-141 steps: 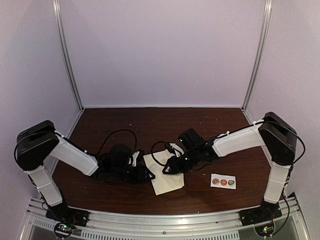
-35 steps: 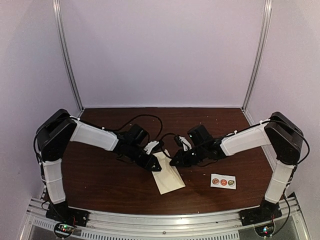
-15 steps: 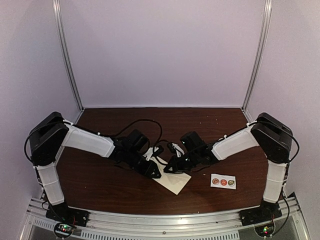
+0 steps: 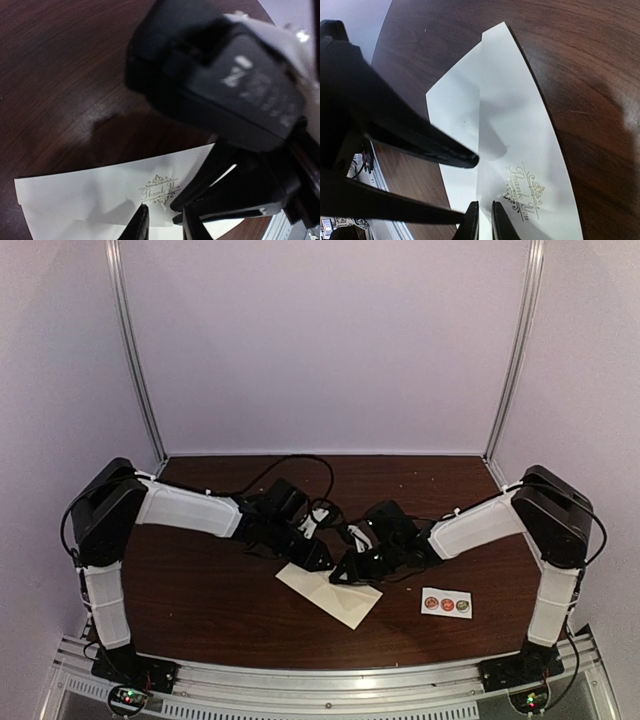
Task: Place the letter into the envelope and seal it
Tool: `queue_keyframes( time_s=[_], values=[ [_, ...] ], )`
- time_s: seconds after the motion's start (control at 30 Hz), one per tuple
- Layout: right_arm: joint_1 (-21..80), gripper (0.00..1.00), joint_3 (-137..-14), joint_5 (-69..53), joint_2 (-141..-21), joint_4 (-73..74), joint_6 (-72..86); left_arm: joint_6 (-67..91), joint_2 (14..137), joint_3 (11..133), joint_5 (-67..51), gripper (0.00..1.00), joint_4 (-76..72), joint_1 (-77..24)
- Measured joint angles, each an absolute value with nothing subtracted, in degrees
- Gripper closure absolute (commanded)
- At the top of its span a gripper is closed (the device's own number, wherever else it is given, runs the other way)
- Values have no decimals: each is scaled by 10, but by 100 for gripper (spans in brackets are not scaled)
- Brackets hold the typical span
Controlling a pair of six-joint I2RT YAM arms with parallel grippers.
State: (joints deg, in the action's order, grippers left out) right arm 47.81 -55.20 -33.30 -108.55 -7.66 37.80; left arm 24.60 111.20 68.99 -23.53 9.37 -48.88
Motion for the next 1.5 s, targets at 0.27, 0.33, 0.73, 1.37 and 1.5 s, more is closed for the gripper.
queue_keyframes(
  time_s=[0.27,0.33,0.73,1.37,1.5],
  values=[
    [488,87,-524,-321,-1044,-66,381,233,1163,700,-229,76,89,-485],
    [489,83,-517,-312,-1023,-56,380,232,1163,697,-228,76,86,-484],
    [482,55,-451,-198,-802,58,376,229,1122,639,-203,76,72,-480],
    [342,51,-286,-43,-621,296,488,222,1070,603,-213,76,108,-473],
    [334,52,-287,-9,-618,336,503,222,1070,602,-218,76,109,-473]
  ],
)
